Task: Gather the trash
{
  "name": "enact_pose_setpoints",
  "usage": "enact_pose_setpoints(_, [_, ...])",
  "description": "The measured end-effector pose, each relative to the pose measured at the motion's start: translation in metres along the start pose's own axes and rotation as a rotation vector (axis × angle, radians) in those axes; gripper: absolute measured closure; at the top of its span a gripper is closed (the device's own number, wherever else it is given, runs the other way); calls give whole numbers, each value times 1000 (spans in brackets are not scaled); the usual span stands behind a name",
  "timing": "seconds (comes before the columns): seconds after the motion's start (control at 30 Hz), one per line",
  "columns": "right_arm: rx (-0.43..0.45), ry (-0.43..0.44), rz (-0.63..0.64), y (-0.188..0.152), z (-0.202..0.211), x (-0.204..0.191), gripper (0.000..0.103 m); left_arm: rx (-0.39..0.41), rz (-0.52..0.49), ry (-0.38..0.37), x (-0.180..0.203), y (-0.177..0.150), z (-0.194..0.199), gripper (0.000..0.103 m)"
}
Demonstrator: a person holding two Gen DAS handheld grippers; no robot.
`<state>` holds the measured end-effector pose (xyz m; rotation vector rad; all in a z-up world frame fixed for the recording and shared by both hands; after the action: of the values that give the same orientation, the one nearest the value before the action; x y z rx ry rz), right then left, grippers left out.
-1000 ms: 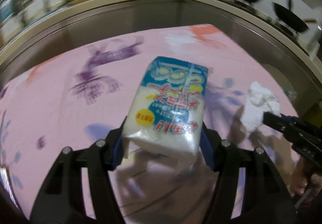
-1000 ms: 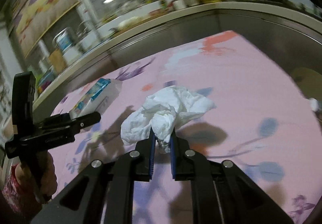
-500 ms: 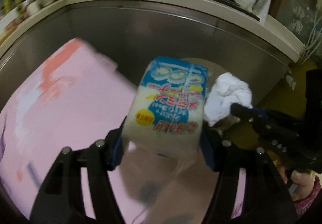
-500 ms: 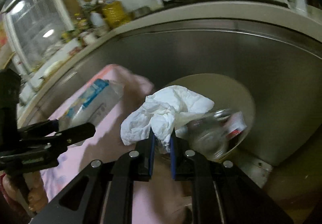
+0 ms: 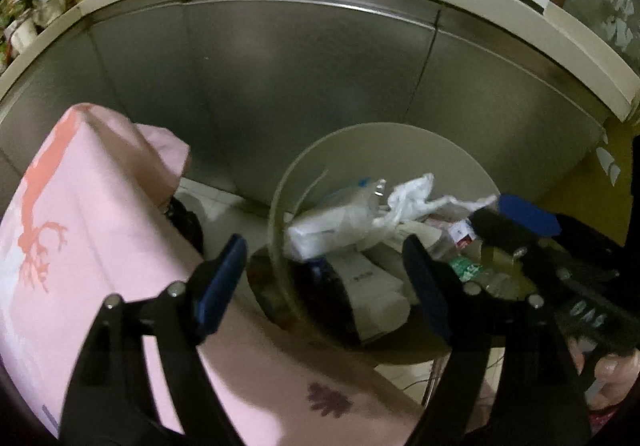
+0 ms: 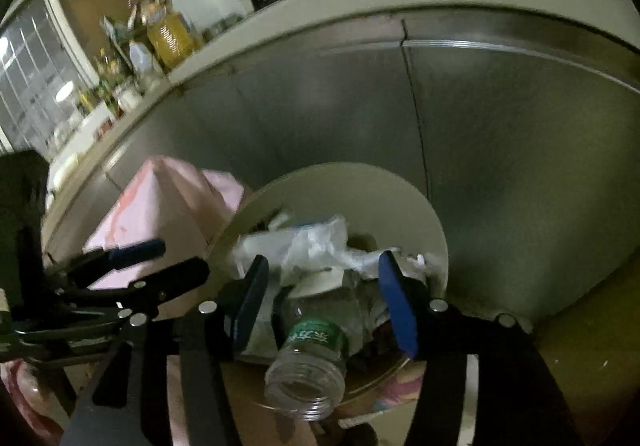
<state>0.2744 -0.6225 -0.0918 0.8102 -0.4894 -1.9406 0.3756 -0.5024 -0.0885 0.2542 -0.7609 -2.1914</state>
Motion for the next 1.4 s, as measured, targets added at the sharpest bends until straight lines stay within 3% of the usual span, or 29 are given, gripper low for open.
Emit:
enact_pose_setpoints(0.13, [70, 22, -33, 6, 21, -11, 47, 36, 37, 21, -8, -9, 24, 26])
enact_pose_setpoints(0.37, [128, 63, -119, -15, 55, -43, 46, 121, 27, 112, -22, -37, 80, 23])
enact_pose_setpoints(0.63, [120, 74, -155, -56, 85, -78, 44, 179, 71, 190, -41, -83, 150, 22])
enact_pose_setpoints(0.77, [108, 66, -189, -77, 105, -85, 42, 209, 87, 205, -49, -108, 182, 15])
enact_pose_setpoints(1.03, [120, 86, -146, -100, 140, -124, 32, 260, 102, 248, -64, -147, 231, 6])
enact_pose_setpoints(1.4, [137, 67, -79, -118, 159, -173, 23, 299, 157, 357, -99, -192, 276, 6])
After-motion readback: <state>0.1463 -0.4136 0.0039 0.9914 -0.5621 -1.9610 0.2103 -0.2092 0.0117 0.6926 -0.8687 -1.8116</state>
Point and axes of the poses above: each gripper's, at about its wrist camera, not at the fingertips, and z roughly against the way its jaws point, x to its right, y to its top, the point moved 9 cm from there along -z, roughly the way its jaws point, and after that the axes turned 2 degrees about x, right-handed, at the moved point
